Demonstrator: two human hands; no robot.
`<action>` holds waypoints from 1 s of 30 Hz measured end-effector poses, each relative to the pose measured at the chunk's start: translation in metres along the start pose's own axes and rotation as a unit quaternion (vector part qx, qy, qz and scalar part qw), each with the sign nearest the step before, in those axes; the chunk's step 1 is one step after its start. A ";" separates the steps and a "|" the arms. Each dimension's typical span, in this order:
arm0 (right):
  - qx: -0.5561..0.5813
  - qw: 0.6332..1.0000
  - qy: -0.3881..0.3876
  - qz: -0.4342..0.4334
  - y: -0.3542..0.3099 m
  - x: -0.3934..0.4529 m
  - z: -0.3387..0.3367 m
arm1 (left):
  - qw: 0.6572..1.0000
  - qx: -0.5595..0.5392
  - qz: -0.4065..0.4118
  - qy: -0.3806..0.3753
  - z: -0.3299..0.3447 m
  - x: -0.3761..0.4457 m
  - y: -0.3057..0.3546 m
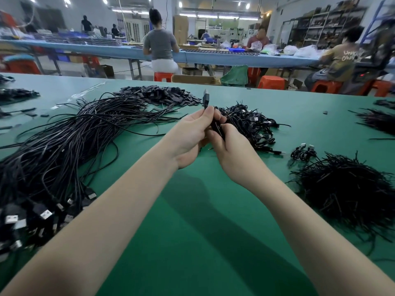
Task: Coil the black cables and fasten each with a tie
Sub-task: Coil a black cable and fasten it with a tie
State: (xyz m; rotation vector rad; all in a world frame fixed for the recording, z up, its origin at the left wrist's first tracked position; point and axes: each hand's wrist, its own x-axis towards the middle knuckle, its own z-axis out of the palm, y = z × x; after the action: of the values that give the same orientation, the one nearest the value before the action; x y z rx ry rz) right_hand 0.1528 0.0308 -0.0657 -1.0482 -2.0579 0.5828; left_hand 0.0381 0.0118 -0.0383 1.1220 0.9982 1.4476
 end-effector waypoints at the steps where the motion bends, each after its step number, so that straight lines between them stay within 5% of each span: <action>1: -0.057 0.998 0.011 -0.005 0.002 0.000 0.001 | 1.000 0.012 0.007 0.013 0.002 0.000 -0.003; 4: -0.167 0.986 0.018 0.015 0.018 0.000 0.004 | 0.994 0.091 -0.007 0.055 0.004 0.003 -0.018; 7: -0.131 0.984 -0.050 0.110 0.038 0.001 0.006 | 0.983 0.095 -0.099 0.119 0.006 0.004 -0.030; 9: -0.127 0.977 -0.112 0.127 0.051 0.000 0.006 | 0.965 0.191 -0.066 0.165 0.008 0.007 -0.041; 11: -0.144 0.969 -0.170 0.106 0.055 0.000 0.002 | 0.842 0.517 0.045 0.150 0.006 0.006 -0.056; 13: -0.124 0.963 -0.223 0.087 0.054 0.000 -0.008 | 0.687 0.720 0.101 0.012 -0.002 0.004 -0.064; 15: -0.070 0.954 -0.278 0.090 0.049 -0.003 -0.023 | 0.629 0.764 0.130 -0.068 -0.011 0.001 -0.064; 19: -0.032 0.932 -0.355 0.073 0.036 -0.009 -0.047 | 0.541 0.766 0.343 -0.061 -0.014 -0.014 -0.057; 23: -0.224 0.903 -0.358 -0.073 0.030 0.001 -0.062 | 0.563 0.732 0.382 -0.032 -0.013 -0.024 -0.061; 27: -0.394 0.871 -0.290 -0.043 0.045 0.031 -0.112 | 0.697 0.688 0.198 0.041 -0.025 -0.030 -0.084; 30: -0.547 0.785 -0.290 -0.007 0.070 0.034 -0.123 | 0.801 0.588 0.103 0.040 -0.039 -0.033 -0.100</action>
State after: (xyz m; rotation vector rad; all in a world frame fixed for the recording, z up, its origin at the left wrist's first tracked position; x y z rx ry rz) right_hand 0.2696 0.1060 -0.0216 -1.5895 -3.0432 -0.5098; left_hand 0.0235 -0.0073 -0.1479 2.0896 1.9964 0.9353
